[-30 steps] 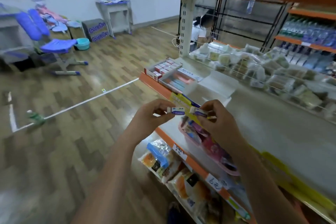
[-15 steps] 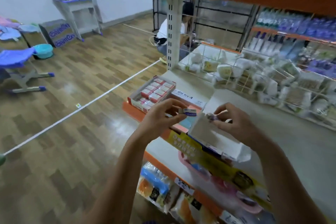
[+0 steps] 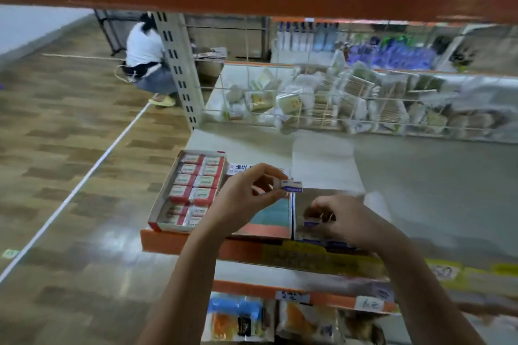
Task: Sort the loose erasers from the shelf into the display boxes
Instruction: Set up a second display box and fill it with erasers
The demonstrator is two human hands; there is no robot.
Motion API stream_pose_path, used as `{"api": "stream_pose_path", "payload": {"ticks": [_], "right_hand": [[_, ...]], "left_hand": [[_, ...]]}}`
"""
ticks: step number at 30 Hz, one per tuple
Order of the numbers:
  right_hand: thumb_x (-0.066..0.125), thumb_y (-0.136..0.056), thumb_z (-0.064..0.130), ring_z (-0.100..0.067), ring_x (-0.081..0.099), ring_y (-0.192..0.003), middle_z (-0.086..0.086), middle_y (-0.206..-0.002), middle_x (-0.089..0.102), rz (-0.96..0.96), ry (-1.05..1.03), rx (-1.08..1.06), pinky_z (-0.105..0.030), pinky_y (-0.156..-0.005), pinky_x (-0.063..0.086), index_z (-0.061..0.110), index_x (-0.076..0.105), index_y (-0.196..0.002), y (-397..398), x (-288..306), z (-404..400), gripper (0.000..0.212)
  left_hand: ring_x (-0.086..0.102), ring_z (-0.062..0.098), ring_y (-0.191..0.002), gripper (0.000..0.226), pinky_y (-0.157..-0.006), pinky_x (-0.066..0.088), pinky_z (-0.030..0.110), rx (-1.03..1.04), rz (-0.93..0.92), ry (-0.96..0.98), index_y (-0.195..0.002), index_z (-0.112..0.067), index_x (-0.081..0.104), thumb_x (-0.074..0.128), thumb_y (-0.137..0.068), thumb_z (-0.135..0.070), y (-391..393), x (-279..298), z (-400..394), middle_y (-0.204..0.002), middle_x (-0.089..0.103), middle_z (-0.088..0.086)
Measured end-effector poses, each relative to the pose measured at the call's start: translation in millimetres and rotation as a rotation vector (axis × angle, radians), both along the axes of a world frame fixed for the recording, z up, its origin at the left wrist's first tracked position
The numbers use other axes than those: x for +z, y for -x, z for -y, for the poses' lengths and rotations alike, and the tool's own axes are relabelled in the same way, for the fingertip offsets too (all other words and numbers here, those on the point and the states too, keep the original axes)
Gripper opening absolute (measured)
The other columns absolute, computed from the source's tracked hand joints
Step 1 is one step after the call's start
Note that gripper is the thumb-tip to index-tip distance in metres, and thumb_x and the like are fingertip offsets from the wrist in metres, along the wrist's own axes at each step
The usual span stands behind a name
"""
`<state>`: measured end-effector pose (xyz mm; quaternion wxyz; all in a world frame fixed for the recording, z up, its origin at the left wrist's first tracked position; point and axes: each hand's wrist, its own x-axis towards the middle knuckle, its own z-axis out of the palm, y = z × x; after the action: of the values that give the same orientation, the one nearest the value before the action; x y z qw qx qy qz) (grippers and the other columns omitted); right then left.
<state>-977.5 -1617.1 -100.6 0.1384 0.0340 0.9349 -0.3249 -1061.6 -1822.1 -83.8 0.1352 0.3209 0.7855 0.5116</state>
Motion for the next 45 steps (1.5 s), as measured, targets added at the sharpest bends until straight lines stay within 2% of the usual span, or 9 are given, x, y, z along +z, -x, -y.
{"api": "stream_pose_path", "payload": {"ticks": [4,8,15,18,22,28,32,36,45], "right_hand": [[0.067,-0.084,0.029,0.007,0.057,-0.08,0.023,-0.088,0.059,0.051,0.044,-0.058,-0.009,-0.062,0.045,0.031,0.064,-0.103,-5.7,-1.3,8.4,0.02],[0.059,-0.091,0.023,0.0,0.061,-0.085,0.015,-0.099,0.063,0.042,0.035,-0.123,-0.009,-0.067,0.047,0.027,0.065,-0.111,-9.9,-0.5,10.6,0.022],[0.059,-0.09,0.015,-0.007,0.063,-0.078,0.009,-0.092,0.064,-0.015,0.074,-0.209,-0.015,-0.062,0.051,0.024,0.067,-0.1,-14.0,-5.3,16.6,0.015],[0.06,-0.09,0.023,-0.003,0.062,-0.08,0.012,-0.09,0.064,-0.036,0.074,-0.177,-0.017,-0.068,0.051,0.025,0.066,-0.102,-19.5,0.0,11.9,0.013],[0.063,-0.087,0.021,0.0,0.056,-0.075,0.013,-0.084,0.059,-0.258,-0.111,-0.207,-0.017,-0.07,0.044,0.023,0.067,-0.098,-35.6,18.5,-18.0,0.012],[0.065,-0.086,0.018,-0.003,0.052,-0.068,0.006,-0.086,0.057,-0.41,-0.179,-0.452,-0.019,-0.068,0.038,0.016,0.066,-0.104,-55.7,27.1,-69.7,0.019],[0.063,-0.087,0.027,-0.008,0.054,-0.073,0.007,-0.086,0.058,-0.338,-0.145,-0.432,-0.019,-0.069,0.037,0.014,0.063,-0.111,-57.2,16.3,-78.4,0.027],[0.061,-0.088,0.027,-0.011,0.059,-0.08,0.005,-0.083,0.063,-0.288,-0.049,-0.382,-0.022,-0.074,0.045,0.015,0.065,-0.109,-55.1,10.4,-82.8,0.024],[0.061,-0.088,0.022,-0.007,0.059,-0.077,0.011,-0.077,0.06,-0.275,-0.003,-0.319,-0.02,-0.071,0.045,0.016,0.066,-0.102,-48.3,5.7,-92.9,0.016]], "left_hand": [[0.064,0.003,-0.082,0.023,-0.074,0.055,0.022,-0.087,0.029,-0.008,-0.095,-0.039,0.06,0.068,-0.083,-0.021,5.5,-1.1,1.1,-0.09,0.066,-0.016],[0.065,0.005,-0.079,0.027,-0.072,0.055,0.023,-0.128,0.034,-0.008,-0.09,-0.047,0.061,0.069,-0.083,-0.022,8.7,-3.8,2.2,-0.089,0.066,-0.014],[0.06,0.0,-0.074,0.025,-0.064,0.049,0.014,-0.132,-0.031,0.023,-0.083,-0.051,0.061,0.071,-0.08,-0.028,3.0,3.3,-9.2,-0.086,0.064,-0.022],[0.053,-0.005,-0.076,0.022,-0.065,0.043,0.011,-0.113,-0.124,0.092,-0.084,-0.048,0.06,0.071,-0.08,-0.03,-3.8,7.2,-22.4,-0.083,0.059,-0.021],[0.044,-0.008,-0.084,0.015,-0.069,0.034,0.005,-0.141,-0.323,0.224,-0.091,-0.039,0.061,0.069,-0.083,-0.03,-13.4,10.9,-44.6,-0.083,0.053,-0.025],[0.049,0.013,-0.096,0.018,-0.073,0.035,0.027,-0.186,-0.524,0.48,-0.102,-0.029,0.065,0.059,-0.085,-0.032,-31.1,3.8,-87.1,-0.097,0.066,-0.009],[0.054,0.015,-0.095,0.018,-0.074,0.033,0.027,-0.199,-0.564,0.642,-0.102,-0.029,0.064,0.058,-0.085,-0.033,-40.5,-7.3,-109.5,-0.098,0.067,-0.007],[0.057,0.016,-0.097,0.017,-0.076,0.034,0.029,-0.197,-0.574,0.764,-0.098,-0.028,0.066,0.06,-0.084,-0.036,-40.6,-13.9,-110.4,-0.1,0.066,-0.006],[0.057,0.019,-0.099,0.018,-0.084,0.044,0.032,-0.207,-0.5,0.884,-0.099,-0.021,0.068,0.059,-0.085,-0.028,-38.0,-9.6,-99.9,-0.103,0.067,-0.002]]}}
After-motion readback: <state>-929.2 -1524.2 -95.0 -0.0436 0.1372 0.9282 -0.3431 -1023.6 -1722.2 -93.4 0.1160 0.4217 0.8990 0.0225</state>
